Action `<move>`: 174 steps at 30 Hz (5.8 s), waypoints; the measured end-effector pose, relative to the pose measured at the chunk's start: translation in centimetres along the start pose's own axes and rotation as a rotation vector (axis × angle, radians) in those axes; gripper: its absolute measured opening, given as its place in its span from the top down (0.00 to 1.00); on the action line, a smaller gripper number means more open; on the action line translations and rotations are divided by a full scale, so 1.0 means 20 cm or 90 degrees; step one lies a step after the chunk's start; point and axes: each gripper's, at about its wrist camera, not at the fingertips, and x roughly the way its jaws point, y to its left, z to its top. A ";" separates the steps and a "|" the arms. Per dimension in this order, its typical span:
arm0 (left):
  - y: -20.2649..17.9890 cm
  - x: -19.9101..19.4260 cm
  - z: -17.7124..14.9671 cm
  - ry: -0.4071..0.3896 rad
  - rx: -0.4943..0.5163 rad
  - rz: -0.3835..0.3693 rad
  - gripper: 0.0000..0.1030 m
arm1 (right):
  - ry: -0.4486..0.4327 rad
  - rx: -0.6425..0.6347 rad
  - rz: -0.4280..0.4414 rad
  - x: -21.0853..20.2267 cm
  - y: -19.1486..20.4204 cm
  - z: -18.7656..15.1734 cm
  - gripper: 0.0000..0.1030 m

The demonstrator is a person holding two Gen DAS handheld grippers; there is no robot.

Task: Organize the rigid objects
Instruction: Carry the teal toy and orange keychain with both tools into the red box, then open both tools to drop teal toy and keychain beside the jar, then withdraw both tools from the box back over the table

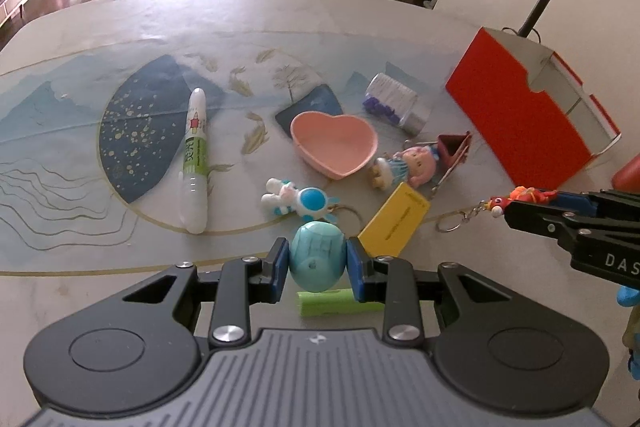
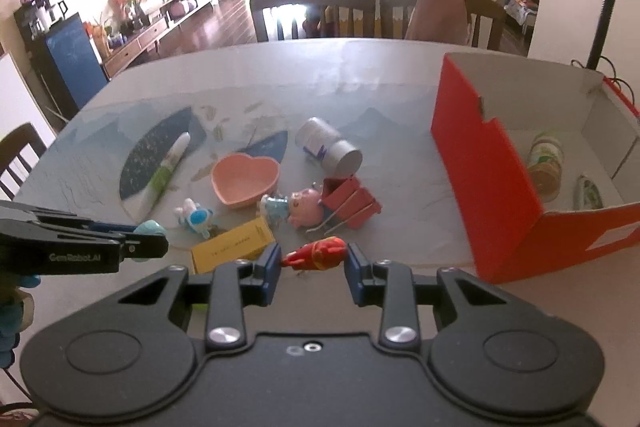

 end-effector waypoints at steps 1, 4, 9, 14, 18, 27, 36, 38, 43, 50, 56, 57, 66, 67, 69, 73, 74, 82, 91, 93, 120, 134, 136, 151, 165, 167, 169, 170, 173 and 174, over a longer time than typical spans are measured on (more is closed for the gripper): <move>-0.01 -0.01 0.01 0.000 -0.001 -0.003 0.71 | -0.005 0.002 0.003 -0.02 0.00 0.01 0.68; -0.04 -0.06 0.04 -0.001 -0.001 -0.014 0.71 | -0.020 0.003 0.006 -0.09 -0.01 0.03 0.68; -0.12 -0.12 0.11 -0.006 0.009 -0.039 0.71 | -0.051 0.007 0.009 -0.20 -0.04 0.08 0.68; -0.23 -0.18 0.18 -0.024 0.032 -0.056 0.71 | -0.090 0.012 0.002 -0.30 -0.13 0.17 0.68; -0.35 -0.20 0.26 -0.032 0.057 -0.067 0.71 | -0.116 0.023 -0.013 -0.35 -0.23 0.24 0.68; -0.64 -0.18 0.46 -0.044 0.101 -0.081 0.71 | -0.167 0.038 -0.057 -0.41 -0.51 0.41 0.68; -0.95 -0.02 0.60 -0.036 0.134 -0.087 0.71 | -0.162 0.040 -0.099 -0.35 -0.82 0.45 0.68; -1.02 0.03 0.62 -0.027 0.137 -0.089 0.71 | -0.153 0.041 -0.106 -0.33 -0.90 0.45 0.68; -1.21 0.17 0.68 -0.011 0.158 -0.080 0.71 | -0.130 0.044 -0.116 -0.25 -1.07 0.43 0.68; -1.40 0.33 0.75 -0.017 0.179 -0.044 0.71 | -0.102 0.045 -0.124 -0.15 -1.27 0.43 0.68; -1.50 0.52 0.83 -0.003 0.191 -0.010 0.71 | -0.087 0.048 -0.124 -0.05 -1.38 0.44 0.68; -1.51 0.55 0.84 -0.004 0.193 -0.004 0.71 | -0.084 0.047 -0.124 -0.02 -1.40 0.45 0.68; -1.61 0.82 0.89 0.040 0.209 0.036 0.71 | -0.050 0.055 -0.105 0.16 -1.51 0.47 0.68; -1.62 0.84 0.90 0.046 0.213 0.040 0.71 | -0.042 0.056 -0.100 0.18 -1.52 0.47 0.68; -1.63 0.89 0.90 0.059 0.217 0.048 0.71 | -0.026 0.050 -0.096 0.22 -1.52 0.46 0.68; -1.63 0.96 0.89 0.094 0.214 0.054 0.71 | 0.020 0.028 -0.082 0.27 -1.52 0.44 0.68; -1.63 0.97 0.88 0.102 0.216 0.055 0.71 | 0.033 0.023 -0.075 0.27 -1.51 0.43 0.68; -1.62 1.08 0.86 0.172 0.219 0.058 0.71 | 0.090 -0.012 -0.059 0.30 -1.46 0.36 0.68; -1.59 1.08 0.82 0.184 0.199 0.052 0.71 | 0.106 -0.017 -0.052 0.27 -1.45 0.31 0.66; -1.59 1.06 0.82 0.181 0.196 0.052 0.70 | 0.105 -0.015 -0.050 0.25 -1.45 0.32 0.65; -1.51 0.54 0.75 0.053 0.180 -0.033 0.45 | -0.005 0.023 -0.043 -0.17 -1.22 0.35 0.32; -1.25 0.16 0.64 -0.007 0.165 -0.059 0.45 | -0.063 0.048 -0.027 -0.34 -0.91 0.29 0.18; -1.21 0.12 0.62 -0.014 0.165 -0.064 0.45 | -0.072 0.054 -0.025 -0.37 -0.87 0.28 0.17; -0.86 -0.19 0.44 -0.058 0.159 -0.087 0.36 | -0.147 0.059 -0.014 -0.47 -0.49 0.18 0.08; -0.40 -0.35 0.33 -0.100 0.129 -0.060 0.20 | -0.120 0.045 0.028 -0.32 -0.14 0.07 0.05; -0.33 -0.35 0.32 -0.103 0.119 -0.056 0.19 | -0.107 0.035 0.037 -0.28 -0.08 0.05 0.05; -0.26 -0.34 0.32 -0.100 0.107 -0.052 0.17 | -0.089 0.022 0.051 -0.23 -0.02 0.03 0.05; -0.24 -0.33 0.32 -0.100 0.103 -0.052 0.17 | -0.079 0.015 0.054 -0.19 0.02 0.02 0.05; -0.16 -0.31 0.31 -0.096 0.094 -0.044 0.16 | -0.055 -0.016 0.068 -0.11 0.11 -0.02 0.05; -0.13 -0.30 0.31 -0.097 0.091 -0.042 0.16 | -0.047 -0.023 0.070 -0.09 0.14 -0.03 0.05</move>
